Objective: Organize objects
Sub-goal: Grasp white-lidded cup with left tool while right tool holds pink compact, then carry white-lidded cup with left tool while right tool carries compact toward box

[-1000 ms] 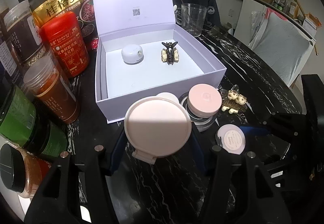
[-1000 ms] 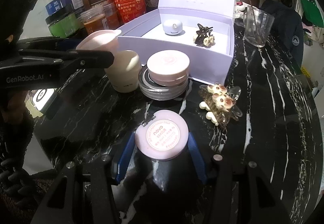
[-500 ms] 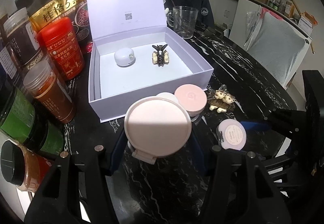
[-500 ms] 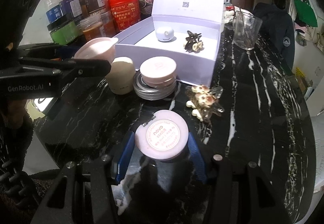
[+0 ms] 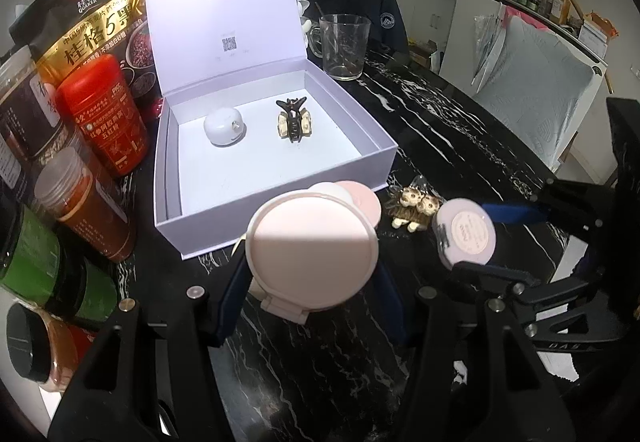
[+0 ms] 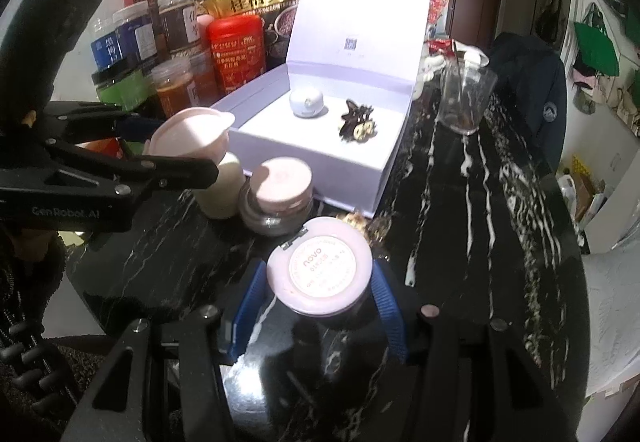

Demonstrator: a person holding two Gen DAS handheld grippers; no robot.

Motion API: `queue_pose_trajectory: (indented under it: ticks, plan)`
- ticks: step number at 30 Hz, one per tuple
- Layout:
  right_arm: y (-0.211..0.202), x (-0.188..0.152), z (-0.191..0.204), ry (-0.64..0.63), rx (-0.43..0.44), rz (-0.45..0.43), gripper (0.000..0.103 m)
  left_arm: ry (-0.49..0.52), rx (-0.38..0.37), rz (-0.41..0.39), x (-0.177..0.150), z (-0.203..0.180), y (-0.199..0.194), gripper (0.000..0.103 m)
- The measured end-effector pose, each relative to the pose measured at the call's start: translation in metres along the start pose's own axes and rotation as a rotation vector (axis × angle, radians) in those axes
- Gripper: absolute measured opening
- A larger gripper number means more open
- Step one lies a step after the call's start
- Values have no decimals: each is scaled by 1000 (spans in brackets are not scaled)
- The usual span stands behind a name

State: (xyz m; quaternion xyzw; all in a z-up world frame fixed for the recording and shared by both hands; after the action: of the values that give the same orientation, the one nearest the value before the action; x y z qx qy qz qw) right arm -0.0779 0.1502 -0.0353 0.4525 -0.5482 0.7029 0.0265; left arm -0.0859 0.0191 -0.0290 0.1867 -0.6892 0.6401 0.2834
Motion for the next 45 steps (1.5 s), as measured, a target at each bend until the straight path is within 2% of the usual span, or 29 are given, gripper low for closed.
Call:
queue_pose_trajectory:
  ticks: [14, 32, 45]
  plan:
    - [5, 47, -10, -70, 12, -47, 55, 2, 22, -12, 38, 13, 8, 56]
    - [50, 98, -17, -105, 63, -36, 55, -41, 56, -13, 78, 56, 42, 56]
    - [95, 116, -19, -78, 146, 32, 55, -89, 48, 64, 81, 80, 83, 56]
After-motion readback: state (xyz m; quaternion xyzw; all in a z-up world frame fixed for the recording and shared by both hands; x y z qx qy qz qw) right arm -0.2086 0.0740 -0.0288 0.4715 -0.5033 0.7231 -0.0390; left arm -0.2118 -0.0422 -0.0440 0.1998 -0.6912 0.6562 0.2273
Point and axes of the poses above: each gripper's, at about its wrist camera, not at the fingertips, and y roughly the way its jaws point, z to its left, x to its top, the point moved 5 cm from there along y, roughly the way its jaws point, and after that the axes turned 1 degree about -y, right-handed, at the moved point
